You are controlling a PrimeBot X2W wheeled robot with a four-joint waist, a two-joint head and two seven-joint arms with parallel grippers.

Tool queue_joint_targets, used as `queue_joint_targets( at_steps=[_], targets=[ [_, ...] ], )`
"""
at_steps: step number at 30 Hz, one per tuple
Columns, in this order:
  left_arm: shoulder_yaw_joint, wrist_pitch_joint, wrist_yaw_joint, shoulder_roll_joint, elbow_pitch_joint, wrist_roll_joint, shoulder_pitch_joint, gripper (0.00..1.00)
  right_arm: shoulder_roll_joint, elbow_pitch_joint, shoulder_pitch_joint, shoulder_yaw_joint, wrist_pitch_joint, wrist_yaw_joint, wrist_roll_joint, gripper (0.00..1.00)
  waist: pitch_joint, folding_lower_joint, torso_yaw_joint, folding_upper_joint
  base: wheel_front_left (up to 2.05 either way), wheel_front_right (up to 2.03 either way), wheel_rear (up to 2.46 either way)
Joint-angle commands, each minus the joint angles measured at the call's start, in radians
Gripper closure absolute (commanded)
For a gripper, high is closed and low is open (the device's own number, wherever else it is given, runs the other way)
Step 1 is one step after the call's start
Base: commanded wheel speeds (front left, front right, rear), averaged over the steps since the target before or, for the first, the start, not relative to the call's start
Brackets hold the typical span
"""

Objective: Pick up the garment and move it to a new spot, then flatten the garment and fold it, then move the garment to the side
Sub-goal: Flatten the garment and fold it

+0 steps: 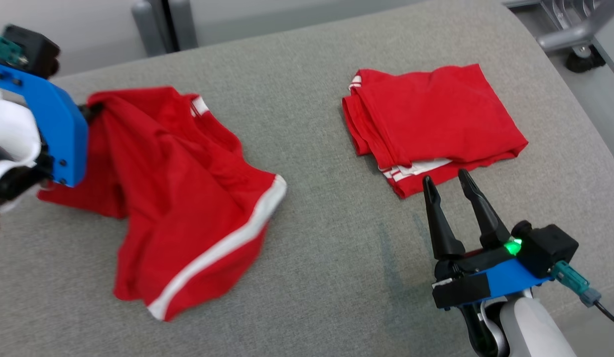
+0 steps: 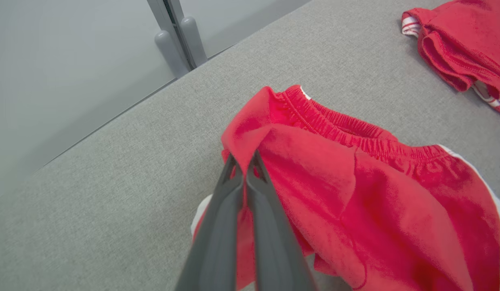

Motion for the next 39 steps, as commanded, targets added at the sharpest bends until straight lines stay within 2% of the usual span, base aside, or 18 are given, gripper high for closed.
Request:
queue_joint_targets(
  at_steps=[1, 9, 10, 11, 16, 19, 22, 23, 26, 30, 34, 37, 39],
  targets=[
    [-0.010, -0.033, -0.001, 0.006, 0.037, 0.028, -0.038, 1.00, 0.001, -0.009, -0.027, 0.009, -0.005, 0.000, 0.012, 0.00, 0.028, -0.0001, -0.006, -0.0002, 0.00, 0.00, 0.00],
    [-0.032, -0.186, -0.001, -0.042, 0.210, 0.064, -0.089, 1.00, 0.000, -0.010, -0.055, 0.035, -0.005, 0.000, 0.037, 0.00, 0.060, -0.0001, -0.032, -0.0002, 0.00, 0.00, 0.00],
    [-0.036, -0.201, -0.001, -0.056, 0.229, 0.050, -0.074, 0.11, 0.000, -0.007, -0.053, 0.036, -0.005, 0.000, 0.040, 0.00, 0.054, -0.0001, -0.030, -0.0002, 0.00, 0.00, 0.00],
    [-0.044, -0.209, -0.001, -0.070, 0.242, 0.038, -0.056, 0.00, 0.001, -0.003, -0.049, 0.037, -0.005, 0.000, 0.042, 0.00, 0.043, -0.0001, -0.025, -0.0002, 0.00, 0.00, 0.00],
    [-0.090, -0.283, -0.001, -0.110, 0.249, 0.009, -0.033, 0.00, 0.001, 0.026, -0.023, 0.033, -0.005, 0.000, 0.026, 0.00, -0.038, -0.0001, 0.019, -0.0002, 0.00, 0.00, 0.00],
    [-0.120, -0.341, -0.001, -0.108, 0.219, 0.001, -0.013, 0.00, 0.000, 0.044, -0.006, 0.033, -0.005, 0.000, 0.017, 0.00, -0.096, -0.0001, 0.052, -0.0002, 0.00, 0.00, 0.00],
    [-0.104, -0.449, 0.001, -0.098, 0.191, -0.001, 0.015, 0.00, 0.000, 0.054, 0.016, 0.028, -0.005, 0.000, 0.011, 0.00, -0.149, -0.0001, 0.082, -0.0002, 0.00, 0.00, 0.00],
    [-0.093, -0.492, 0.013, -0.101, 0.179, -0.004, 0.033, 0.00, 0.000, 0.056, 0.028, 0.020, -0.005, 0.000, 0.008, 0.00, -0.164, -0.0001, 0.097, -0.0002, 0.00, 0.00, 0.00],
    [-0.079, -0.597, 0.074, -0.090, 0.123, 0.013, 0.099, 0.00, -0.001, 0.062, 0.055, 0.010, -0.005, 0.000, 0.004, 0.00, -0.188, -0.0001, 0.139, -0.0002, 0.00, 0.00, 0.00],
    [-0.010, -0.780, 0.208, -0.077, 0.029, -0.006, 0.243, 0.00, -0.008, 0.065, 0.086, -0.009, -0.005, 0.000, 0.000, 0.00, -0.209, -0.0001, 0.197, -0.0002, 0.00, 0.00, 0.00],
    [0.074, -0.823, 0.311, -0.081, -0.079, 0.011, 0.398, 0.00, -0.013, 0.059, 0.109, -0.043, -0.005, 0.000, -0.003, 0.00, -0.233, -0.0001, 0.246, -0.0002, 0.00, 0.00, 0.00],
    [0.220, -0.824, 0.376, -0.110, -0.194, 0.092, 0.548, 0.00, -0.020, 0.059, 0.122, -0.055, -0.005, 0.000, -0.007, 0.00, -0.253, -0.0001, 0.269, -0.0002, 0.00, 0.00, 0.00],
    [0.314, -0.824, 0.398, -0.144, -0.260, 0.150, 0.661, 0.00, -0.022, 0.057, 0.132, -0.065, -0.005, 0.000, -0.001, 0.00, -0.266, -0.0001, 0.275, -0.0002, 0.00, 0.00, 0.00]
  ],
)
